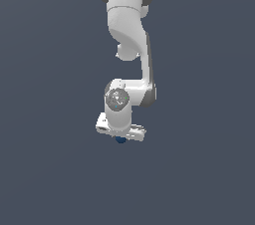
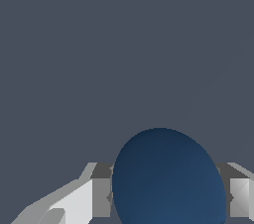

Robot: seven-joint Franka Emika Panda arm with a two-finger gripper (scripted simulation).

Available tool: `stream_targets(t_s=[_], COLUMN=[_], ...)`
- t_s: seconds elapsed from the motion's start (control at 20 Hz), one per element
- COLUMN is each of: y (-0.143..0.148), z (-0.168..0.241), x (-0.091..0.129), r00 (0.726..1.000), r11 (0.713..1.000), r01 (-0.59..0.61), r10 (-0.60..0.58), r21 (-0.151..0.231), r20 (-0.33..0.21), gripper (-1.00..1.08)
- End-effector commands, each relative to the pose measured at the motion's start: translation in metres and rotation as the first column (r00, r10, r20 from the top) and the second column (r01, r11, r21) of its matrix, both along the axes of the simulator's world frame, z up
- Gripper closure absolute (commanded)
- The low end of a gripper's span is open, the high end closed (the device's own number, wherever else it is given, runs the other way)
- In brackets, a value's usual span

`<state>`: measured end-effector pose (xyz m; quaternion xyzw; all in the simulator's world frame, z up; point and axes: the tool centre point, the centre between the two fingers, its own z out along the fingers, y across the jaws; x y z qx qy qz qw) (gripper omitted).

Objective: Pick up the object and move it to a goal position.

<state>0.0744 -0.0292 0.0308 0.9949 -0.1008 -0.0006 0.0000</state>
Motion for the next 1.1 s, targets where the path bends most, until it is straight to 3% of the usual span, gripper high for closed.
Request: stream_targets(t_s=[0.0, 0.65, 1.05], y=[0.0, -0.005, -0.053], z=[0.0, 0.003, 0.034], x=[0.001, -0.001, -0.015], r00=[1.0, 1.0, 1.0], r11=[1.0, 1.0, 1.0], r01=[0.0, 0.0, 0.0], r10=[0.0, 0.0, 0.0], r21=[0.0, 0.0, 0.0], r20=[0.001, 0.0, 0.001], gripper=[1.08, 1.08, 1.08])
